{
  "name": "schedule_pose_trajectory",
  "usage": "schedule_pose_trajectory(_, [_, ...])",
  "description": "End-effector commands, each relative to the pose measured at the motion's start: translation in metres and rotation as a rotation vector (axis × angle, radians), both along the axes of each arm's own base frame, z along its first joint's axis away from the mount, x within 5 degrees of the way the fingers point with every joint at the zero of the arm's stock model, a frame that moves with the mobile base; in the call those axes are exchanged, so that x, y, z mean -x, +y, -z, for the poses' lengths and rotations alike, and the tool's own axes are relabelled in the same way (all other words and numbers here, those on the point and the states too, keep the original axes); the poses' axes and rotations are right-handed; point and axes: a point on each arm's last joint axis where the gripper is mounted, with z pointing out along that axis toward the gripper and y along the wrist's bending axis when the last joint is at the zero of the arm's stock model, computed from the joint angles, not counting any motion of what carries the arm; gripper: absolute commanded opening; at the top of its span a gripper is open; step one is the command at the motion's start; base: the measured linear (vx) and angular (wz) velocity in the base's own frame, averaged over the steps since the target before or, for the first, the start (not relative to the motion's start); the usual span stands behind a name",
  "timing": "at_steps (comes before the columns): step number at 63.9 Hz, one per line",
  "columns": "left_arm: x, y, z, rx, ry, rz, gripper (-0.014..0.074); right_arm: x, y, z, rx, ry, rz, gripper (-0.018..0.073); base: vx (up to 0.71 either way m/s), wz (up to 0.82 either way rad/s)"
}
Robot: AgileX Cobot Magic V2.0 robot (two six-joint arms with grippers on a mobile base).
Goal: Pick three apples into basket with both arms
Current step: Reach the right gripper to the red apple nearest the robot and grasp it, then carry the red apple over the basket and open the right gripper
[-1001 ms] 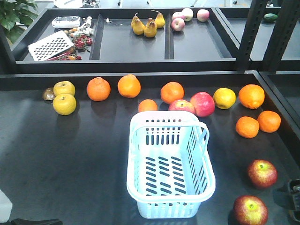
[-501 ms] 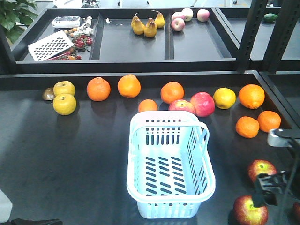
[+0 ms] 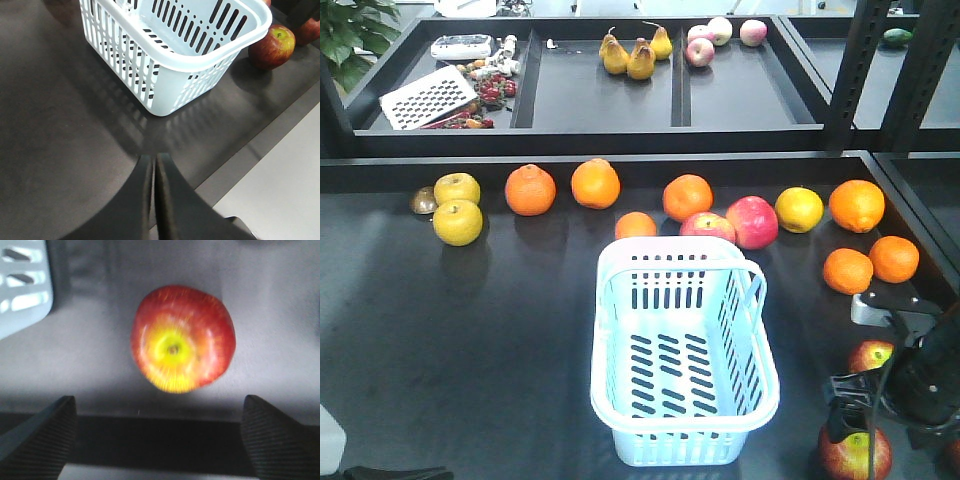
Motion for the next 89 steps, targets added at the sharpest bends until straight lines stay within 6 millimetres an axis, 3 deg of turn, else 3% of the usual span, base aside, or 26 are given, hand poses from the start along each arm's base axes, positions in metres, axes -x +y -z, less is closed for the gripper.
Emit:
schedule_pose_trajectory(1, [-0.005, -0.001, -0.01, 0.036, -0.042, -0.038, -0.0008, -0.009, -0.001, -0.004, -0.003, -0.049, 0.014, 0.0619, 0.0, 0.0])
schedule_pose_trajectory(60, [-0.005, -0.001, -0.01, 0.037, -0.041, -0.039, -0.0008, -0.027, -0.003, 0.046, 0.02, -0.001, 0.032, 0.0575, 0.0, 0.0])
schedule_pose_trajectory(71, [-0.005, -0.001, -0.01, 0.037, -0.041, -0.039, -0.0008, -0.028, -0.003, 0.046, 0.023, -0.014, 0.032, 0.0432, 0.0, 0.0])
schedule_pose_trajectory(81, [-0.005, -0.001, -0.01, 0.037, -0.041, -0.039, -0.0008, -0.028, -0.003, 0.042, 0.024, -0.028, 0.001, 0.0191, 0.0, 0.0])
schedule_pose_trajectory(89, [-0.005, -0.001, -0.01, 0.037, -0.041, -0.039, -0.0008, -0.026, -0.003, 0.024, 0.023, -0.08, -0.034, 0.0012, 0.0, 0.0])
